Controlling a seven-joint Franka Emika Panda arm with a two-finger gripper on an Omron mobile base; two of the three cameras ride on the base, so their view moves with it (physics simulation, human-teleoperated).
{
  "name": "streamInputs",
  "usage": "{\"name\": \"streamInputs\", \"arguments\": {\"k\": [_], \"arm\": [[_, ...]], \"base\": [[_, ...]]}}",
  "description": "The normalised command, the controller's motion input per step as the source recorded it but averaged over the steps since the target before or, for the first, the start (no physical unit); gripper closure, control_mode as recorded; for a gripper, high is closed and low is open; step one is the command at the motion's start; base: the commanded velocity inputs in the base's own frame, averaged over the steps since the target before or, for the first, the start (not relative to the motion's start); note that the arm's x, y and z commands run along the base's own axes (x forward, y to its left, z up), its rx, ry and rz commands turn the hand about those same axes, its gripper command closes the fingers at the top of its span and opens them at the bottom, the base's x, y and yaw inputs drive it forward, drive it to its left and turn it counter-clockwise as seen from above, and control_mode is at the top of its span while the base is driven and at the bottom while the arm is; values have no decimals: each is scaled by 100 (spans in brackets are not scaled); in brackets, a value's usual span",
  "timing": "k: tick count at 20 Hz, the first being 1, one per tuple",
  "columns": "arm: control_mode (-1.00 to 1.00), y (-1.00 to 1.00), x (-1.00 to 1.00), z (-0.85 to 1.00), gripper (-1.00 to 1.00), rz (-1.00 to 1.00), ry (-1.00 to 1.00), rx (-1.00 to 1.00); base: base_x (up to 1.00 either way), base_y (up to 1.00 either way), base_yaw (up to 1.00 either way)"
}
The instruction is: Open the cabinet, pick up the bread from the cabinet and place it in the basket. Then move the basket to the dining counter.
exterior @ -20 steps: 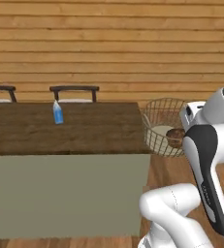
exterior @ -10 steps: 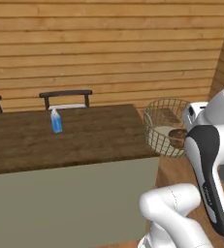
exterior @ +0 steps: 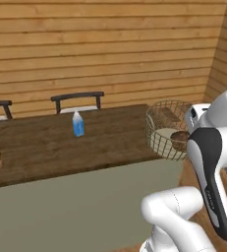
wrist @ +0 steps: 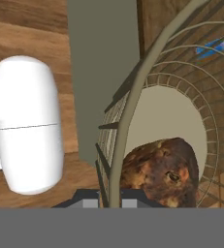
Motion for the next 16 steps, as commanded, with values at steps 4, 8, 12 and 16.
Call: {"name": "streamInputs", "arguments": {"k": [4,8,12,16], "arm": [[100,0,0,0,100,0,0,0],[100,0,0,0,100,0,0,0],[100,0,0,0,100,0,0,0],[100,0,0,0,100,0,0,0]], "base": [[39,61,-14],[42,49,-14],[42,37,-11],[38,28,-9]]}}
